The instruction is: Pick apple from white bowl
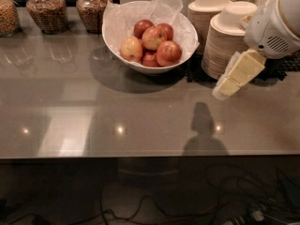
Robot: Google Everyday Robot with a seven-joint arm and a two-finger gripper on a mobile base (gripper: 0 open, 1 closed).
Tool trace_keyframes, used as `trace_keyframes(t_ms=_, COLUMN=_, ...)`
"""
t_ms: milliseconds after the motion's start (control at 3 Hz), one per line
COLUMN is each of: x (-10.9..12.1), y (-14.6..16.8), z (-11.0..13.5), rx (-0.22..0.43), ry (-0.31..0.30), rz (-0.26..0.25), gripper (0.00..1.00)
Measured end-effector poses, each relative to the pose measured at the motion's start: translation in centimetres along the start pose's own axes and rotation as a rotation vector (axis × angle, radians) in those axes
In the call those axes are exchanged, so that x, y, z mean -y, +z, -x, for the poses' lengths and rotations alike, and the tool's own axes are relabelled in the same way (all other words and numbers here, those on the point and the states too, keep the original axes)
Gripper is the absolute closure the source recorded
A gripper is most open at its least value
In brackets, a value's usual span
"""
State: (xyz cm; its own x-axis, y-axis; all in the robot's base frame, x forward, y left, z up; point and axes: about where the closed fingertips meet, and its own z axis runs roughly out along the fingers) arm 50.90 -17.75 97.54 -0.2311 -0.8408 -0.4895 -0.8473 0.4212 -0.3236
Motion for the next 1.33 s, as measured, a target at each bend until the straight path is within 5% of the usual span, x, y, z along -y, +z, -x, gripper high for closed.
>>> trace_keyframes(t_ms=333, x=2.5, y=2.0, z=2.4, rx=0.051, ry=0.065, rz=-0.066, gripper=0.0)
trace_keyframes(t_ms=1000, x=7.4, y=9.4, z=9.1, rx=0.014, ry=0.227, rz=-0.122, gripper=0.0)
trace_keyframes(t_ms=1333, x=7.4, y=9.4, z=9.1, rx=0.015, ry=0.227, rz=-0.123, gripper=0.0)
